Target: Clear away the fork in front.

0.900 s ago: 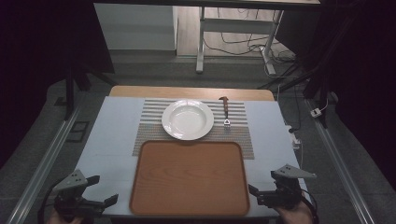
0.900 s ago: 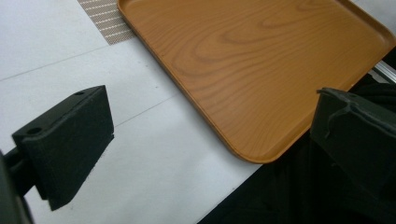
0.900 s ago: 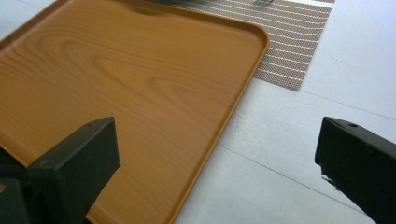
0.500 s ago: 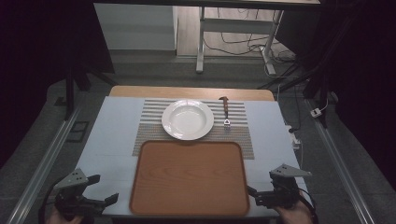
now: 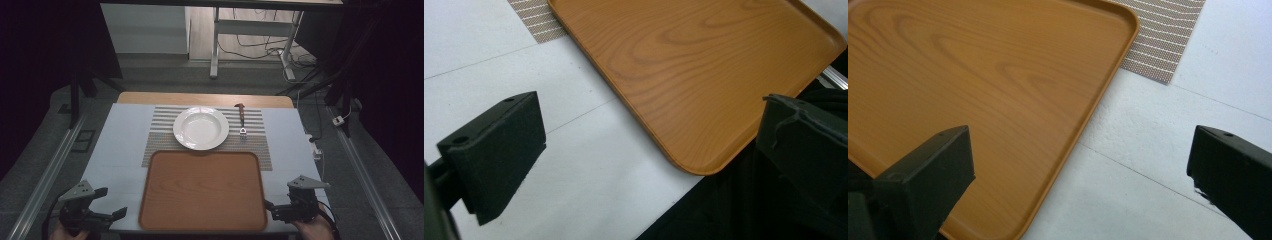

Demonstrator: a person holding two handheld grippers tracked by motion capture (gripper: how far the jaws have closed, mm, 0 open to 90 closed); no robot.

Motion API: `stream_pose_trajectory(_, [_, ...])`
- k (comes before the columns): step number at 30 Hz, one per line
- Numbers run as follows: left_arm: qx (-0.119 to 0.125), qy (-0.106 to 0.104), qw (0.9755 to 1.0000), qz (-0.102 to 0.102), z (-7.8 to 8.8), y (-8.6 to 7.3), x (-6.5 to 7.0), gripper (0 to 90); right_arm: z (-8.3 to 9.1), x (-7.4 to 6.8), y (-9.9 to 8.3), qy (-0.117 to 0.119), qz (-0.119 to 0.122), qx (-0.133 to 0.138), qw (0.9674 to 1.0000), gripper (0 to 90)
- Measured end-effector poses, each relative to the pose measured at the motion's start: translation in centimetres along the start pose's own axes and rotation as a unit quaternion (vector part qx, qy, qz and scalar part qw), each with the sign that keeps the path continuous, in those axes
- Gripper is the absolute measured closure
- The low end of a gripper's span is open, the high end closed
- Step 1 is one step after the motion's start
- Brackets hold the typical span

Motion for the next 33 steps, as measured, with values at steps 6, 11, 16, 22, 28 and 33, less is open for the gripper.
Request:
stream_pose_trajectory(6, [0.001, -0.001, 1.0, 0.002, 0.0, 0.0, 0.0, 0.0, 0.0, -0.3, 0.5, -0.004, 0.021, 0.003, 0.9998, 0.0])
stream_pose_trajectory(11, [0.0, -0.002, 1.0, 0.001, 0.0, 0.0, 0.0, 0.0, -0.1, -0.5, 0.6, -0.003, 0.028, 0.002, 0.9996, 0.0])
stream_pose_trajectory(16, [-0.001, -0.002, 1.0, 0.0, 0.0, 0.0, 0.0, 0.0, -0.3, -0.6, 0.8, 0.002, 0.039, 0.002, 0.9992, 0.0])
stream_pose_trajectory(22, [-0.002, -0.001, 1.0, 0.0, 0.0, 0.0, 0.0, 0.0, -0.8, -1.0, 1.3, 0.016, 0.057, 0.001, 0.9982, 0.0])
stream_pose_trajectory(28, [-0.002, 0.0, 1.0, 0.0, 0.0, 0.0, 0.0, 0.0, -1.1, -1.3, 1.8, 0.029, 0.074, 0.006, 0.9968, 0.0])
stream_pose_trajectory(33, [-0.002, 0.0, 1.0, 0.0, -0.1, 0.0, 0.0, 0.0, -1.5, -1.6, 2.3, 0.037, 0.079, 0.006, 0.9962, 0.0])
Point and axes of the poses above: each handheld gripper's, and its own axes: z roughly backward along the jaws, y roughly out of its top, x roughly to its right, the point moved 10 cm from there along -z, roughly forward along the jaws, and after that the axes turned 13 degrees about z, right-handed, at the moved point
